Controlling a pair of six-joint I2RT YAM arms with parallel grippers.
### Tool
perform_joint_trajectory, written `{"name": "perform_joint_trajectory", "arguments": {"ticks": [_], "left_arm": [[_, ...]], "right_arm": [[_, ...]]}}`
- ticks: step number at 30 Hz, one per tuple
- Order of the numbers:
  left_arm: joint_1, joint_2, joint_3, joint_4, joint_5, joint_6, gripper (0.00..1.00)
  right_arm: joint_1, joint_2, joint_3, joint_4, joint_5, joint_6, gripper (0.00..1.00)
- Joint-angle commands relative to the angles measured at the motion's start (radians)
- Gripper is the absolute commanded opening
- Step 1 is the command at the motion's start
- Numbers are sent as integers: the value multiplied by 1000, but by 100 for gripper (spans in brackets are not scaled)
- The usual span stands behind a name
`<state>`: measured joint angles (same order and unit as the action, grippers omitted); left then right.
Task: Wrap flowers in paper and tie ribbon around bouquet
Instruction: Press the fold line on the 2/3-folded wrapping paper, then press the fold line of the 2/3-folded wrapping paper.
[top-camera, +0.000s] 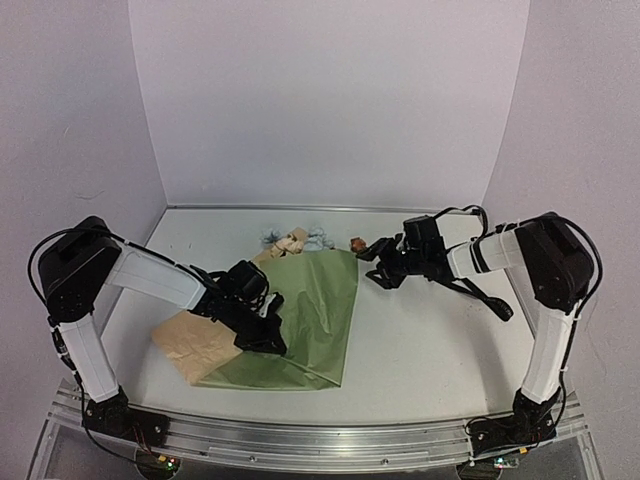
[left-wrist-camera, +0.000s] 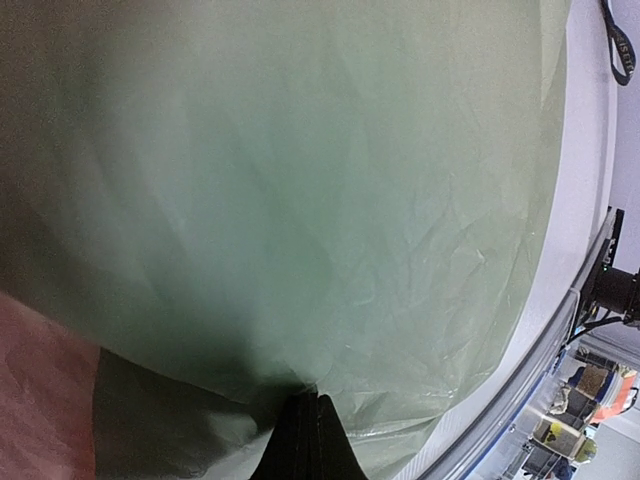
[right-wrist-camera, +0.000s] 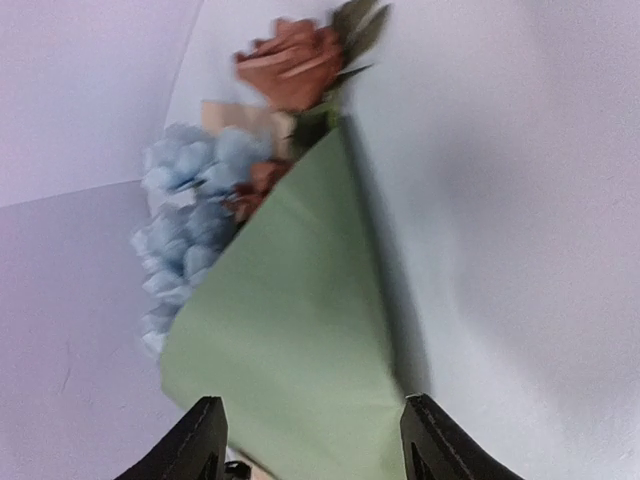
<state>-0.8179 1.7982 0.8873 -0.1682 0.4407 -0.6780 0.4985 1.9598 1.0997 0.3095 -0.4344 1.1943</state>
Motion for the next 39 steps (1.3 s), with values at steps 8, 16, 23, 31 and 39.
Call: {"name": "perform_joint_trajectory", "arguments": {"ticks": [8,16,23,31,39], "left_arm": [[42,-85,-61,-159,-69,78,2],[63,-104,-82,-160,-69,86,2],[74,-116,-52,-173,-64,91,2],[83,-177,35,-243,-57,105,3],[83,-284,106,-324,-117,82,16]], "right_arm": [[150,59,143,40,-114,-43,51],[151,166,124,105,-17,-59,50],[143,185,72,152,50,-29,49],[165,115,-56,216,81,-32,52],[185,66,-66,233,61,-31,55]]}}
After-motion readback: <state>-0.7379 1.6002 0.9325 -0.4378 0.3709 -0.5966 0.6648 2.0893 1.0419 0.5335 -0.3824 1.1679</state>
